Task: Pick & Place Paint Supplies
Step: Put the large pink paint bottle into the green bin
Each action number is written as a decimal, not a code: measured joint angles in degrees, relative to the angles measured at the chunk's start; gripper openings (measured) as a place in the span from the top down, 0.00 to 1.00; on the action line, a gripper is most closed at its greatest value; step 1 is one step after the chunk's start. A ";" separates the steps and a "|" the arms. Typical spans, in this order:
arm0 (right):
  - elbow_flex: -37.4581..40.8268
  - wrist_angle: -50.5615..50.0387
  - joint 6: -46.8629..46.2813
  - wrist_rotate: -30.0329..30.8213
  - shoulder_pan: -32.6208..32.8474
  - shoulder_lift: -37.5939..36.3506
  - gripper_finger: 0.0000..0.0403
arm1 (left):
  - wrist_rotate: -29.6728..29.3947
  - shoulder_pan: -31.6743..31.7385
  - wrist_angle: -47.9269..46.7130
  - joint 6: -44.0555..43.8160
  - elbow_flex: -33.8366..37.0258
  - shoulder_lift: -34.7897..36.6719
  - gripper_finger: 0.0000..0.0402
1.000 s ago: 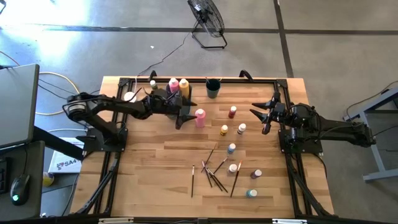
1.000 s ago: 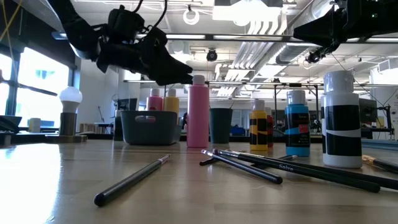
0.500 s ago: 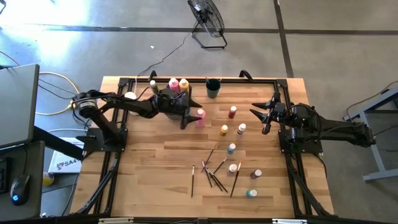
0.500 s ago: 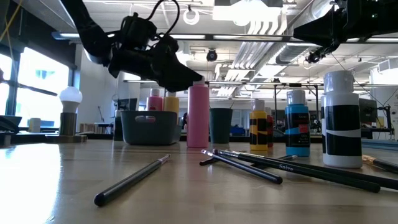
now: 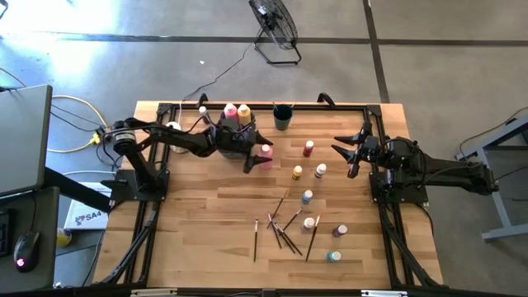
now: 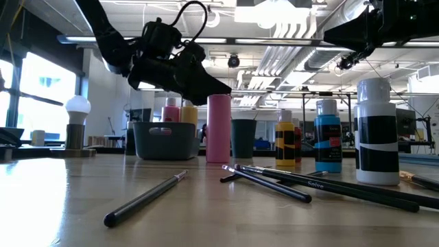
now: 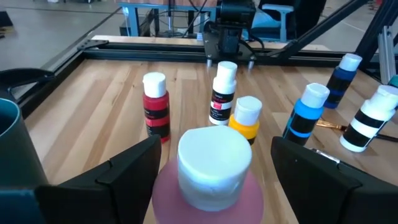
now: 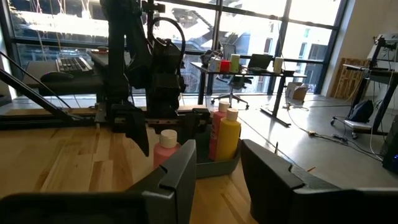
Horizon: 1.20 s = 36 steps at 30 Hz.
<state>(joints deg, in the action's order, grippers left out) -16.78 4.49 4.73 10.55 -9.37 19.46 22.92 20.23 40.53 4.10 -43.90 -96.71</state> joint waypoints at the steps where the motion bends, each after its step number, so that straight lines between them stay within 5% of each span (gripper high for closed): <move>1: 0.00 -0.02 0.00 0.00 -0.01 0.00 0.70 | 0.00 0.00 -0.01 0.00 0.00 0.15 0.25; 25: 0.00 -0.66 0.02 0.00 0.01 -0.02 0.70 | 0.09 0.00 0.45 -0.26 -0.02 0.48 0.26; 36: 0.00 -0.63 0.02 0.02 0.00 -0.02 0.70 | 0.05 0.00 0.98 -1.36 0.00 0.48 0.48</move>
<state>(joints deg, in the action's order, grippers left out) -16.78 3.86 4.75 10.57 -9.38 19.44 22.96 20.23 41.52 2.74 -43.90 -96.23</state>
